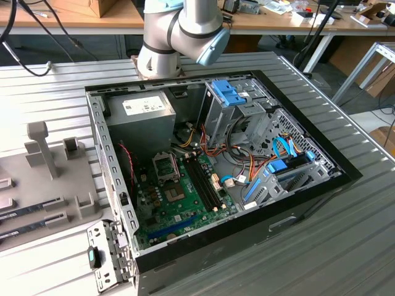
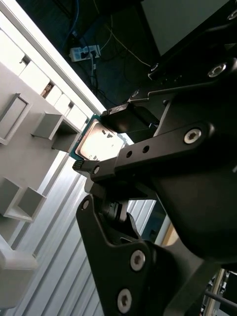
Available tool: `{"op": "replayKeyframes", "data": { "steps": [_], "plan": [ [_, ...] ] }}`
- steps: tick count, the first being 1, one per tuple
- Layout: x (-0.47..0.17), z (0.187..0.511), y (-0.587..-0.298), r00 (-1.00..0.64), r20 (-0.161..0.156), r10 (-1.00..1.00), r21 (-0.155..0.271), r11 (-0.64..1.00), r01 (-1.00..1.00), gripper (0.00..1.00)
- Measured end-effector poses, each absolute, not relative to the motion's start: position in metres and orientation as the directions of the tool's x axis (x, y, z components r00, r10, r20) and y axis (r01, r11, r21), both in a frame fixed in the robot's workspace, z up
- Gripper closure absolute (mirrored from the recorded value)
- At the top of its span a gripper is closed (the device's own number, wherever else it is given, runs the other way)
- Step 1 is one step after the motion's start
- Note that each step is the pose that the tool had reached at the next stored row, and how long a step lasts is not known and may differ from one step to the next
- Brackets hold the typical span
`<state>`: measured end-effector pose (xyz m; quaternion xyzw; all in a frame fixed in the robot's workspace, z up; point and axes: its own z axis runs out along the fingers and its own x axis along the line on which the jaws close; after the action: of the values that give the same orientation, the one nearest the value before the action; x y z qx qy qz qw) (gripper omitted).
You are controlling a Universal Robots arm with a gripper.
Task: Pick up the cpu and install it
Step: 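Pick up the cpu and move it towards the insertion slot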
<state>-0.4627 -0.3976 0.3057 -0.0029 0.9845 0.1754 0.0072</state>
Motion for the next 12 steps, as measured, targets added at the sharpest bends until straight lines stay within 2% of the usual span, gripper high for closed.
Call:
{"op": "replayKeyframes", "data": {
  "steps": [12],
  "plan": [
    [-0.4627,0.3104,-0.3976,-1.0,-0.015,-0.003,0.366,0.931,-0.008,0.53]
  ]
}}
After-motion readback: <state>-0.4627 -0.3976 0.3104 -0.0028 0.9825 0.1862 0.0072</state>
